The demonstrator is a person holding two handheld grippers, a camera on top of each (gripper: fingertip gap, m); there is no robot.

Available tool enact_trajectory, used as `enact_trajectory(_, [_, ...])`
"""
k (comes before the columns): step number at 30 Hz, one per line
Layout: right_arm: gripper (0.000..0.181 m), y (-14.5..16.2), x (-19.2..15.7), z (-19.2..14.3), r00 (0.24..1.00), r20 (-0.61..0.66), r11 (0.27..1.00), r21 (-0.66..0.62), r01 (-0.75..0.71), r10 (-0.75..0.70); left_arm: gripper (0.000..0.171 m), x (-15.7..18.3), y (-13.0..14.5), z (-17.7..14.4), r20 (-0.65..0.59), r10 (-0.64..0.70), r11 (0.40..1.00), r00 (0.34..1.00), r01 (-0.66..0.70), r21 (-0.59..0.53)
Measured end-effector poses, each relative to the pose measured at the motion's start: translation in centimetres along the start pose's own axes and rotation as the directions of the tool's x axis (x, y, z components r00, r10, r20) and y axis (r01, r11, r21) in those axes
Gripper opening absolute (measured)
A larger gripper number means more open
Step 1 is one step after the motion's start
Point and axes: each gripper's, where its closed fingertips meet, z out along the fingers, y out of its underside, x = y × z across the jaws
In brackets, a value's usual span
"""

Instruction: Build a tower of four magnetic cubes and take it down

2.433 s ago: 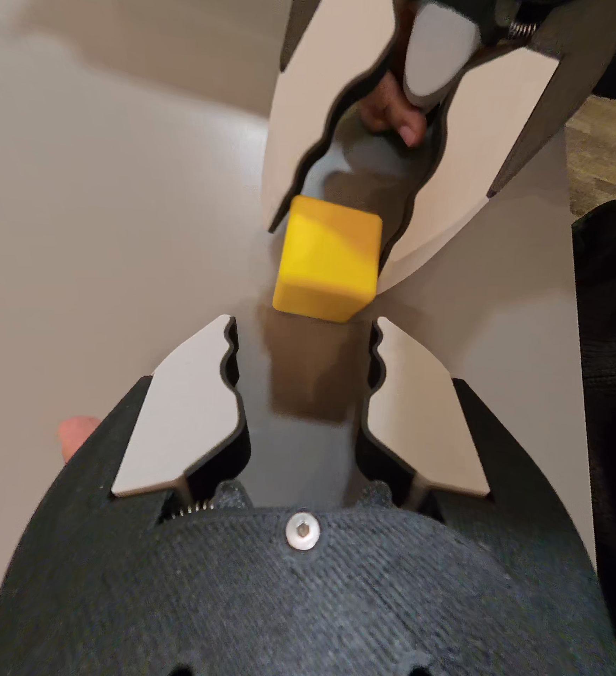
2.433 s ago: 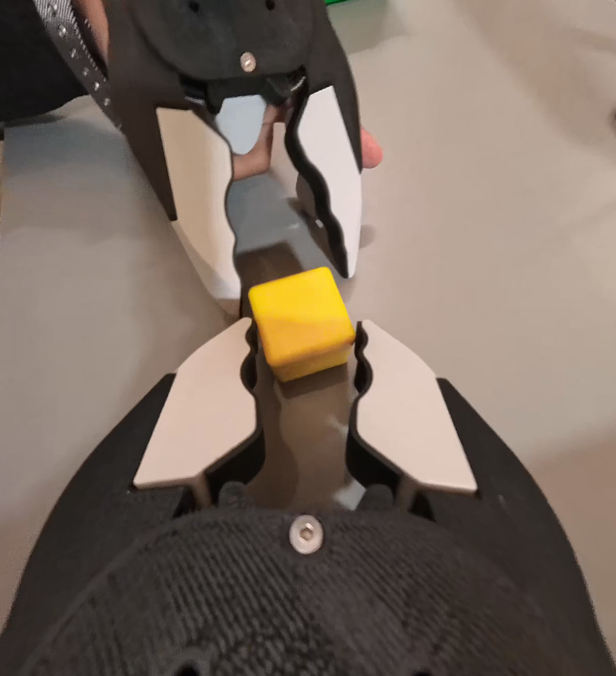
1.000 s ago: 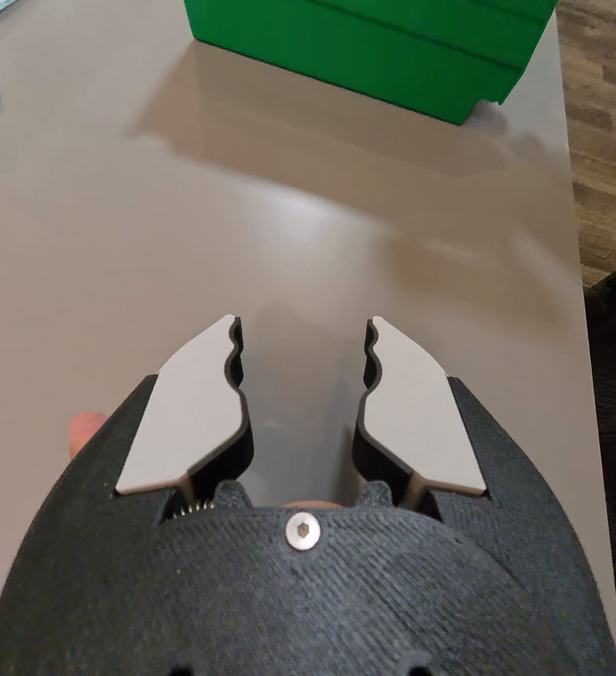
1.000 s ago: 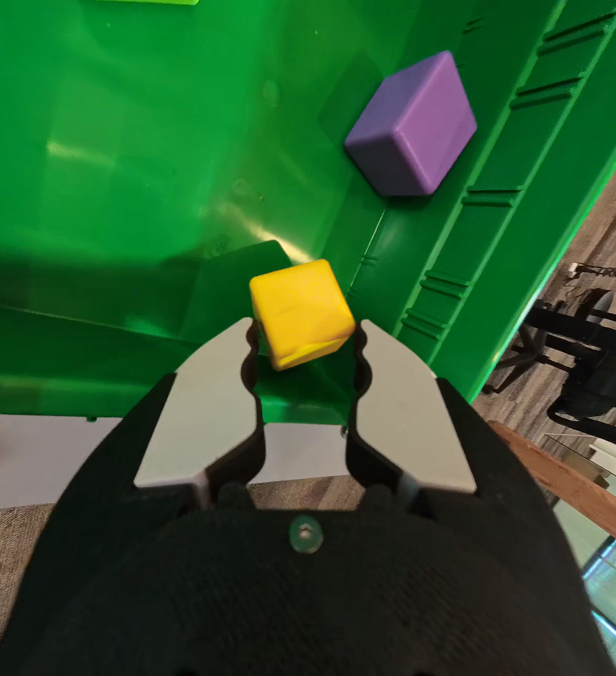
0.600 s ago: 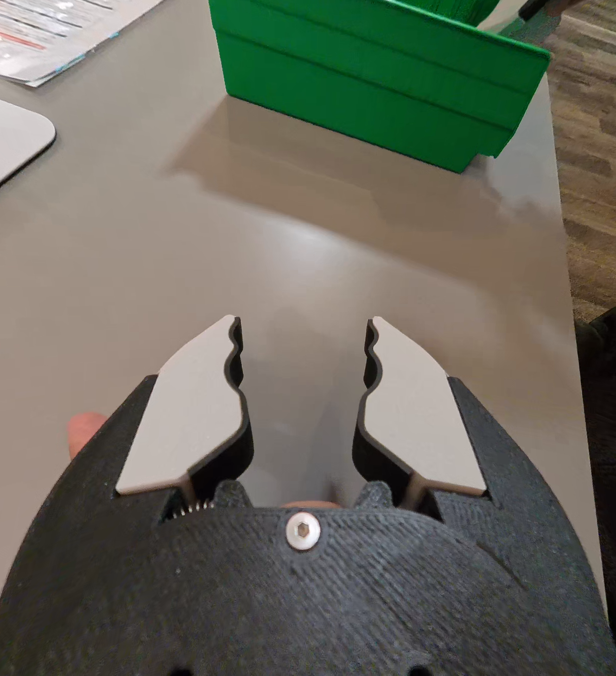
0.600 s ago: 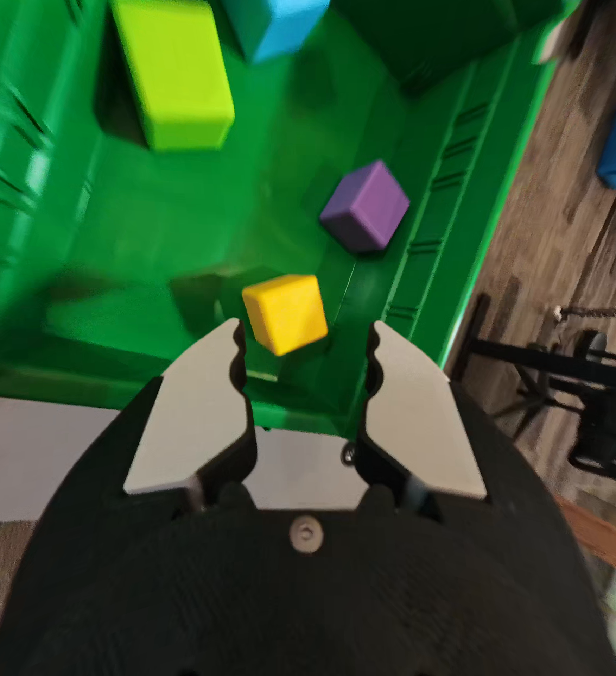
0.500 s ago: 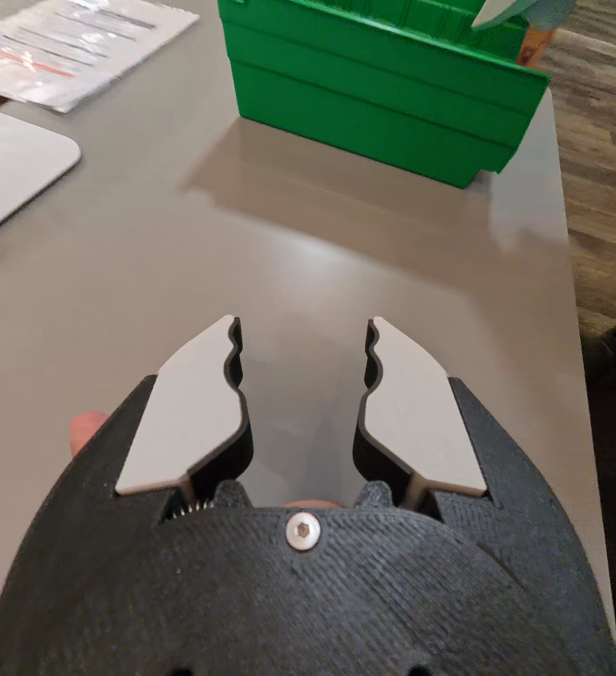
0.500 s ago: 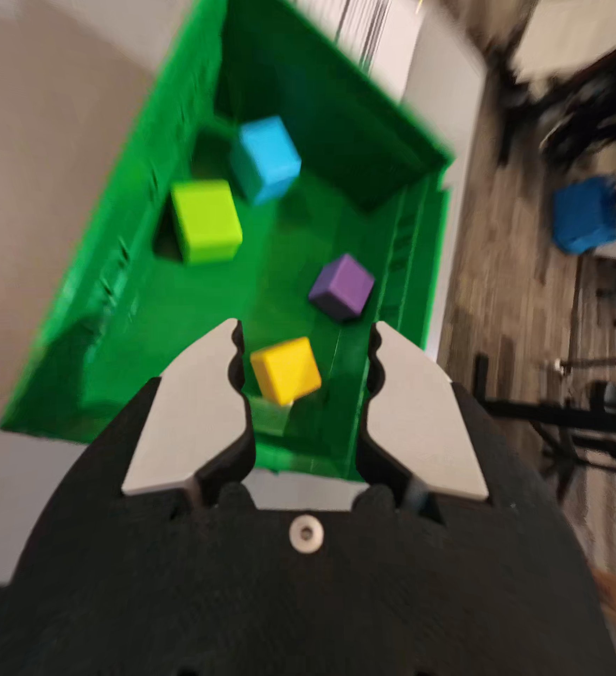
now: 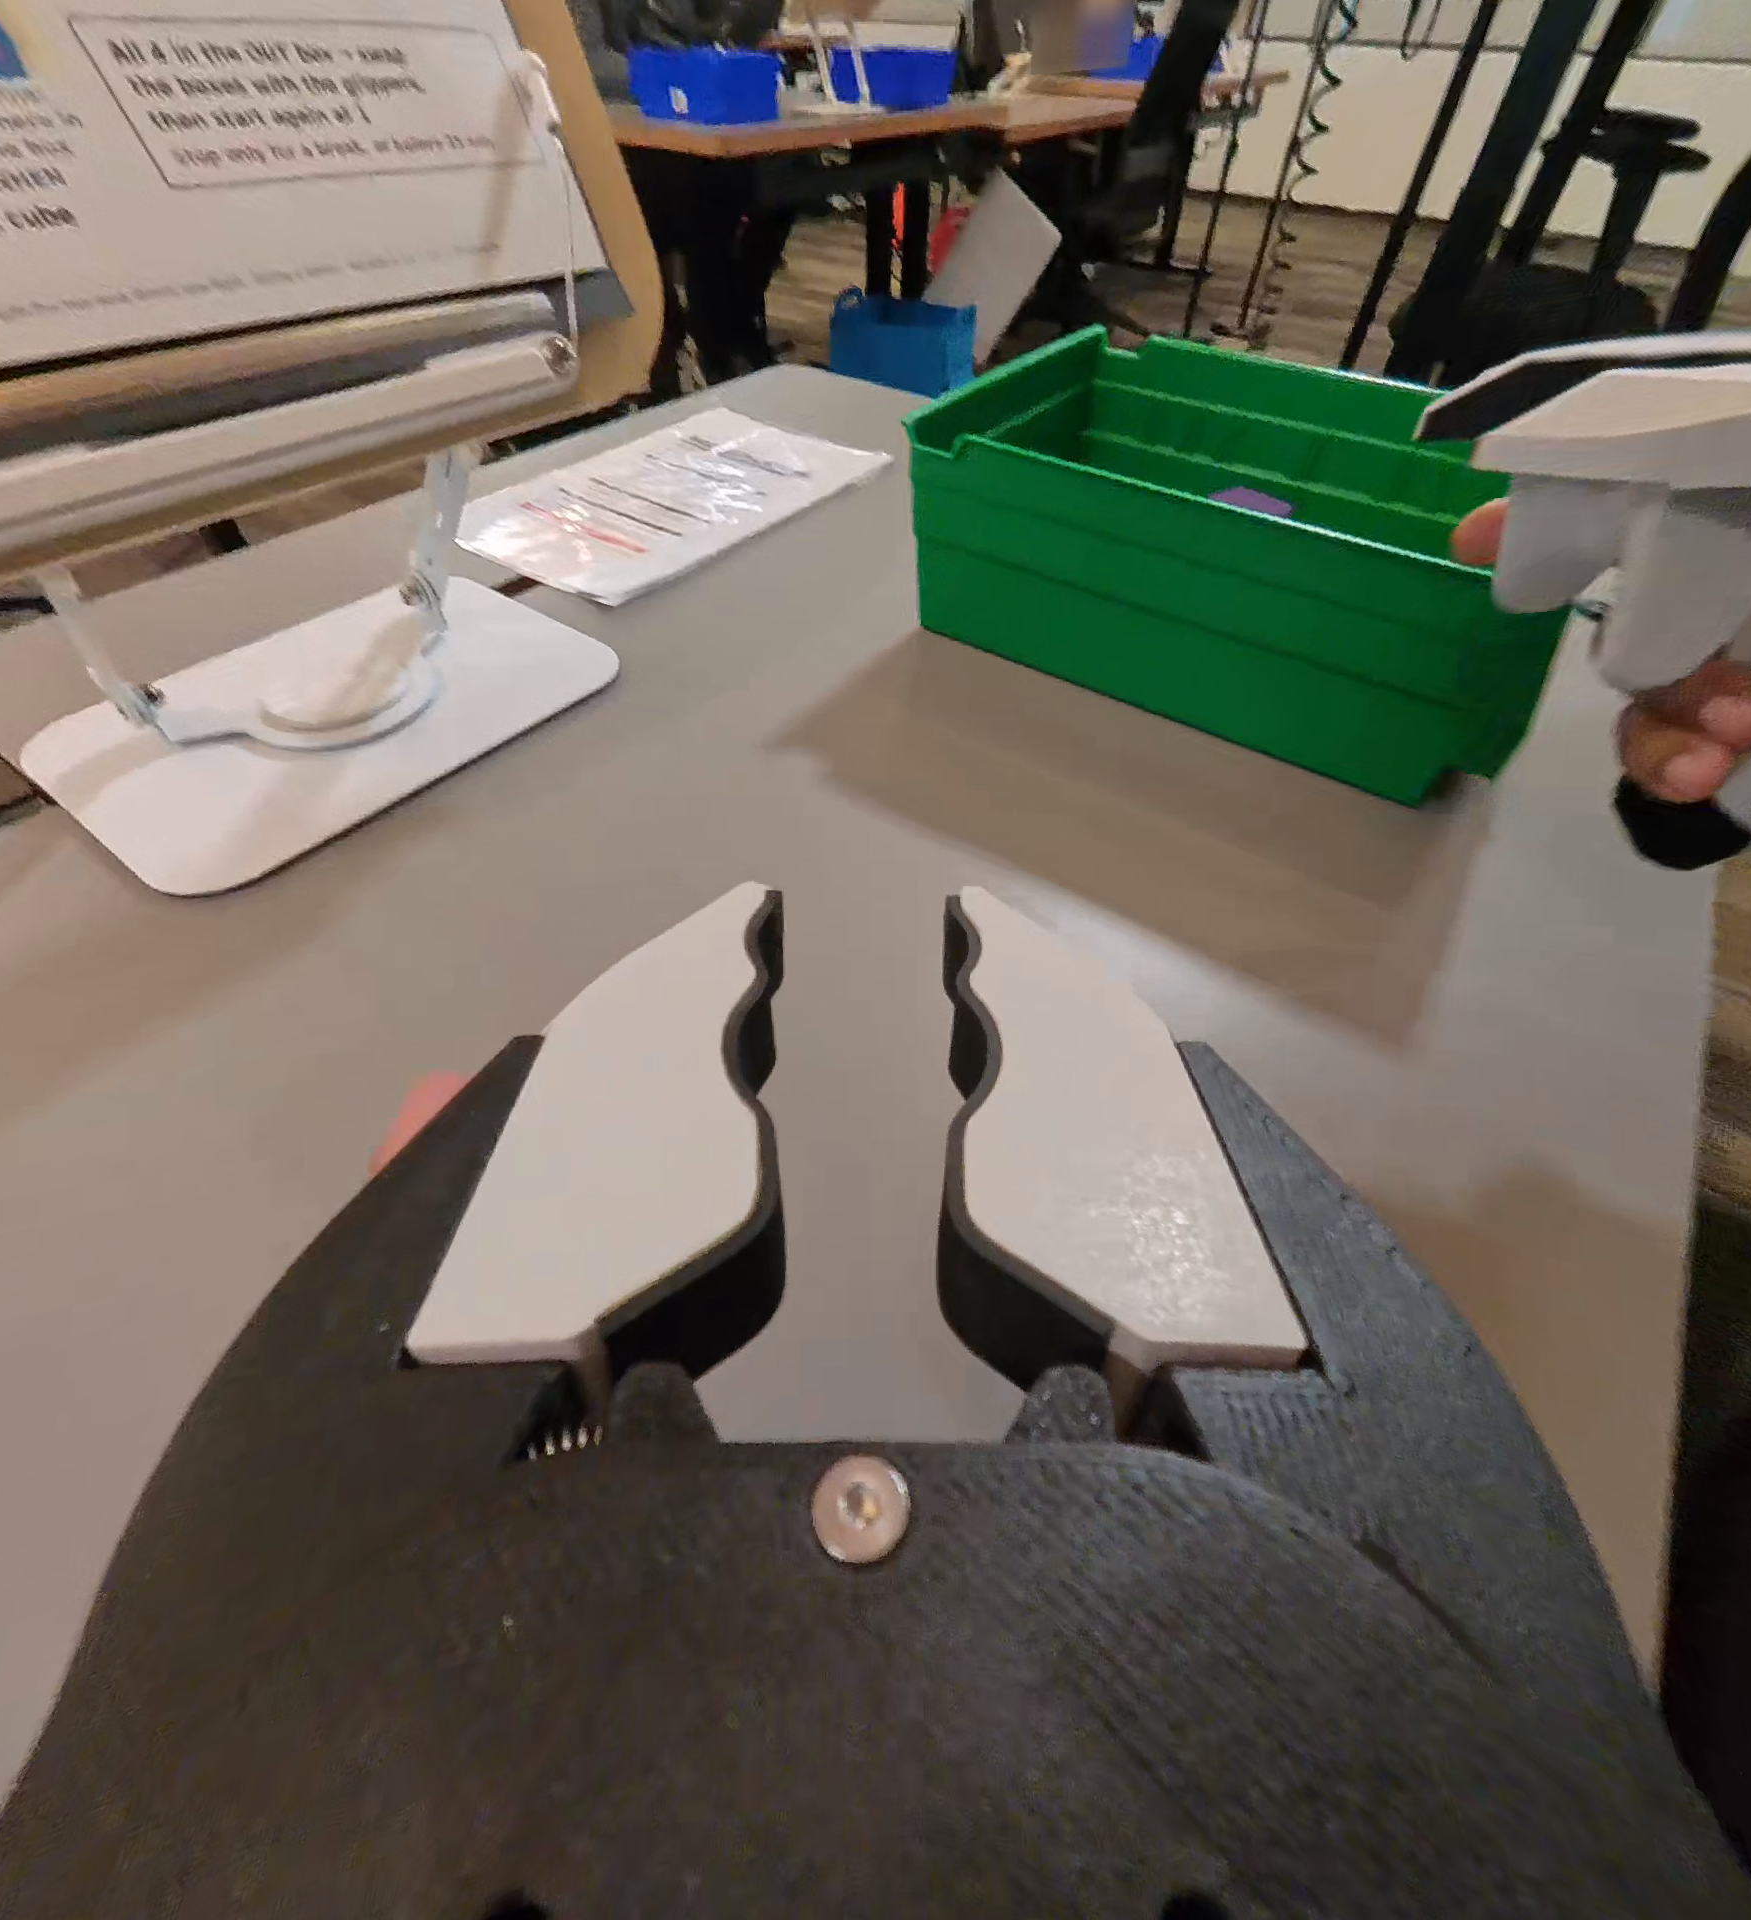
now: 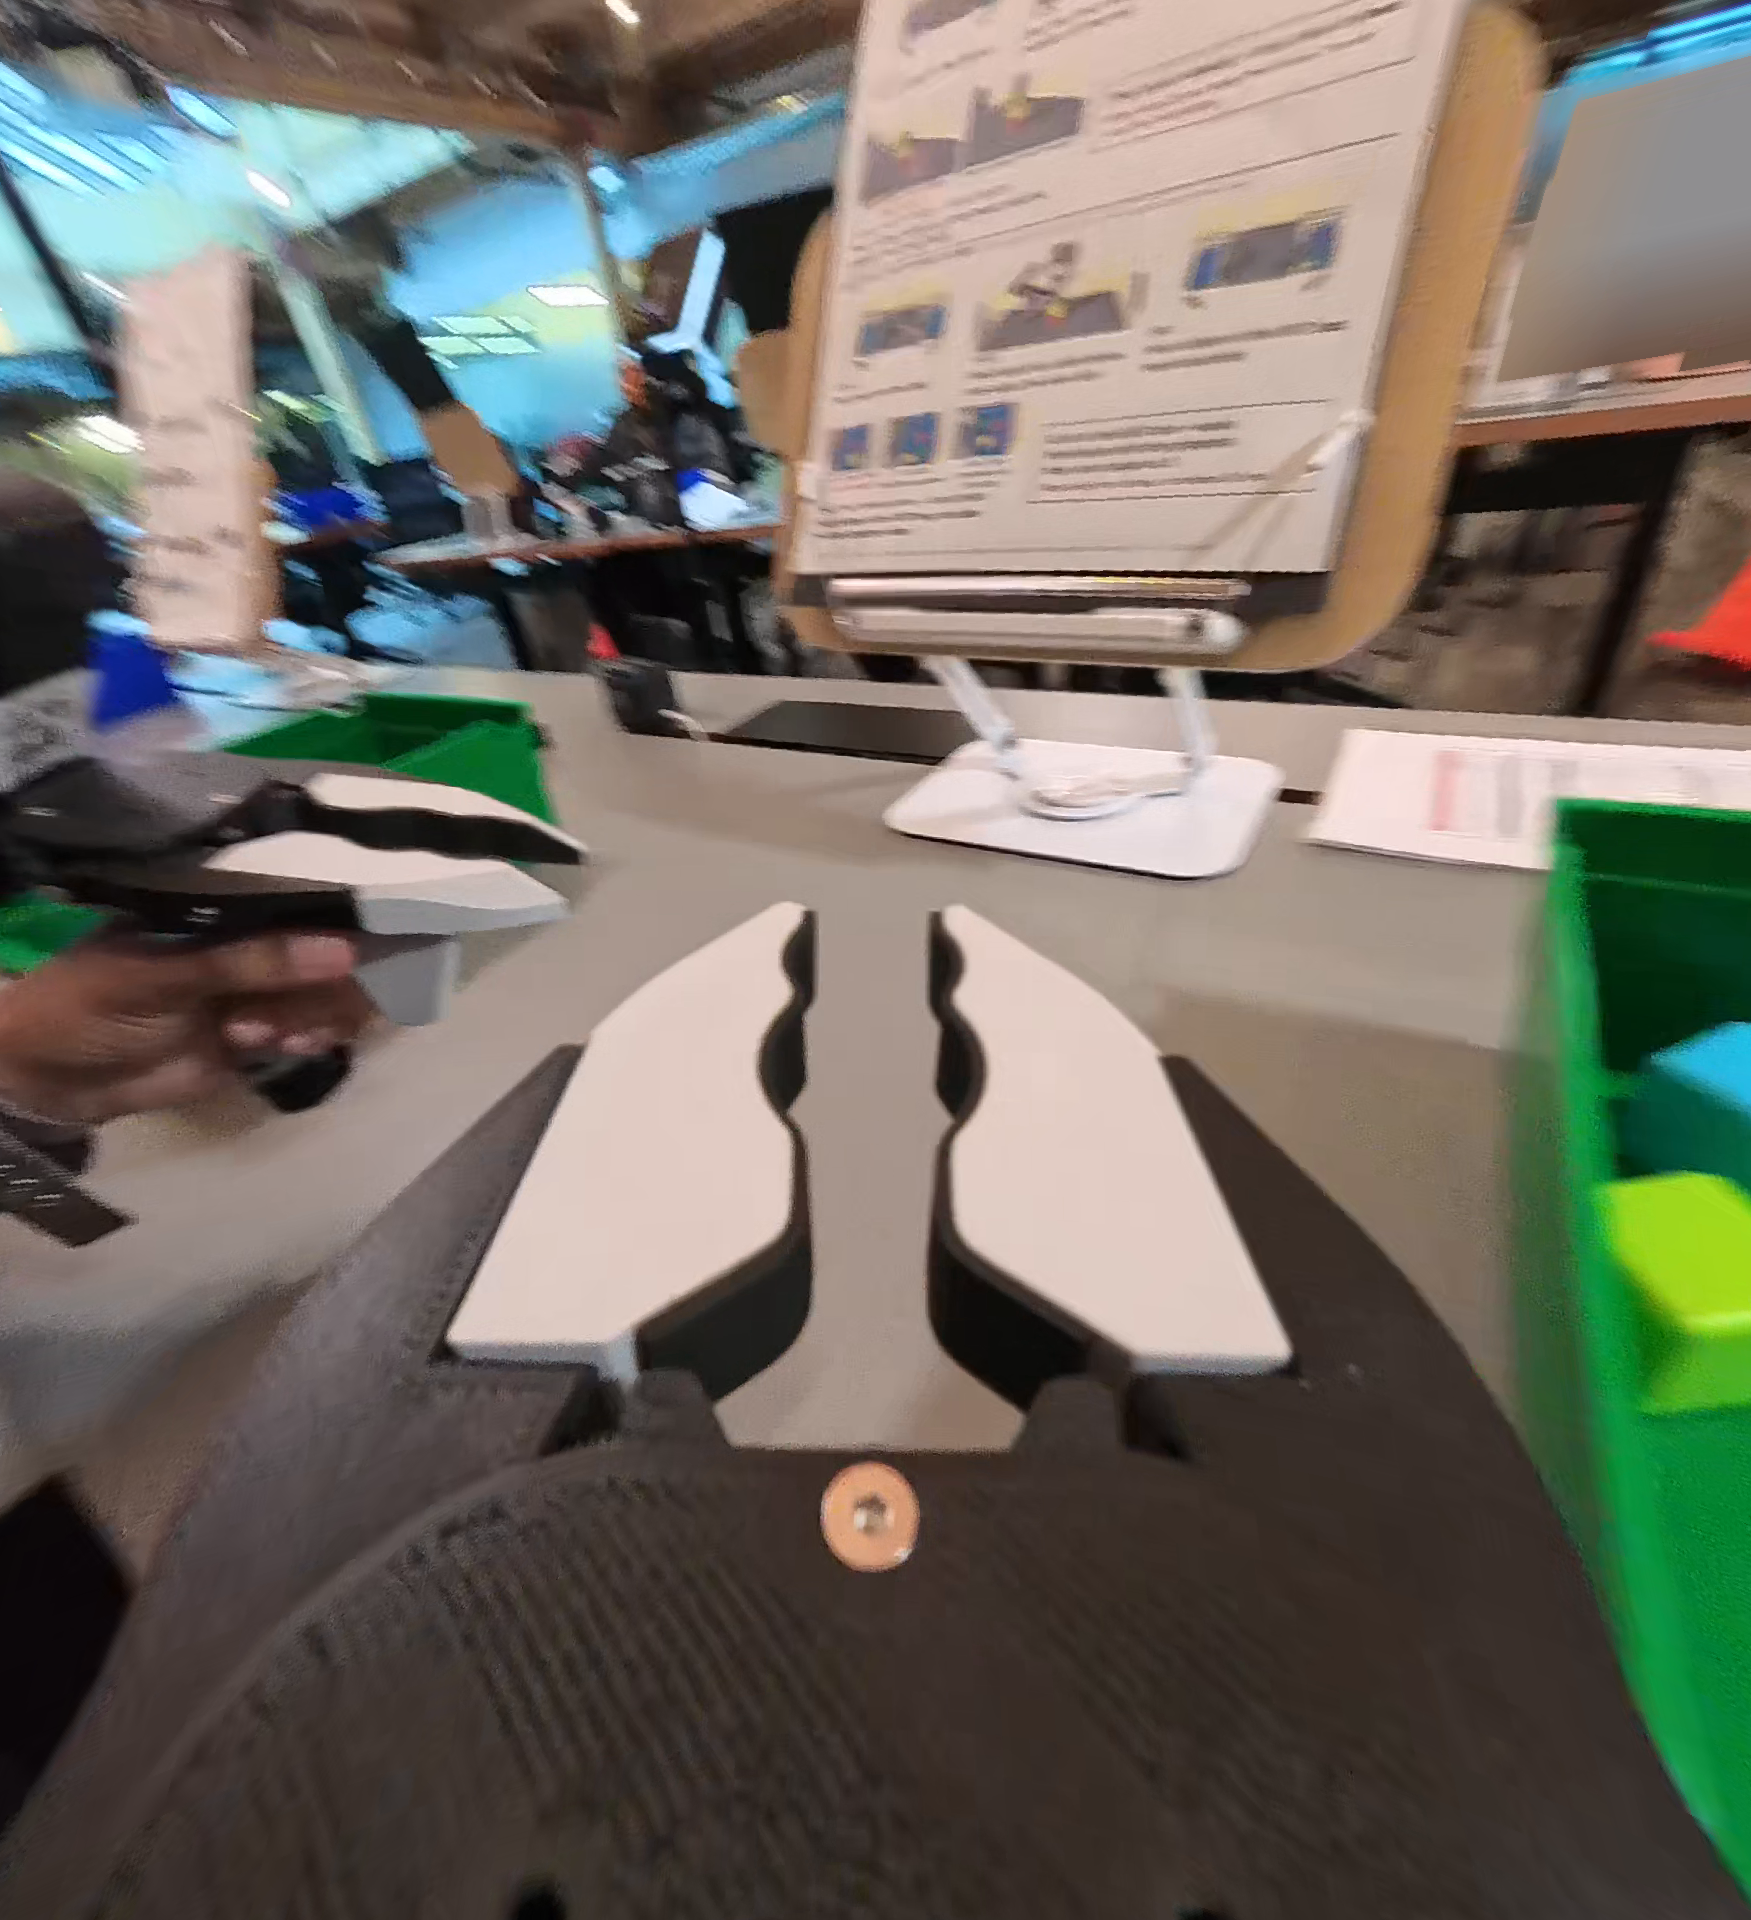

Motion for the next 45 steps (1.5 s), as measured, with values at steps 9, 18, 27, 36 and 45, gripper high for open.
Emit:
enact_trajectory(9, [0.002, 3.1, -4.3, 0.8, 0.990, 0.141, 0.999, -0.040, -0.009, 0.015, 0.016, 2.0, 1.3, -4.7, 0.079, -0.071, 0.996, 0.994, 0.067, 0.053])
enact_trajectory(18, [0.000, 4.7, -2.0, 0.6, 0.997, 0.028, 0.992, -0.101, 0.079, -0.077, 0.000, -0.9, 2.6, -5.6, 0.303, 0.031, 0.998, 0.952, -0.044, 0.034])
enact_trajectory(27, [0.006, 5.3, -1.9, 0.5, 1.000, 0.004, 0.989, -0.148, -0.006, 0.007, 0.026, -1.9, 3.9, -5.9, 0.393, -0.099, 0.995, 0.914, 0.078, 0.069])
enact_trajectory(36, [0.050, 6.1, -0.8, 0.3, 0.999, -0.017, 0.982, -0.183, -0.052, 0.050, 0.041, -2.2, 3.5, -6.2, 0.380, -0.134, 0.991, 0.915, 0.115, 0.073])
enact_trajectory(45, [0.070, -0.9, 4.2, -5.4, 0.980, -0.108, 0.981, 0.109, -0.158, 0.170, 0.042, -3.7, 3.9, -7.2, 0.388, -0.154, 0.988, 0.909, 0.137, 0.072])
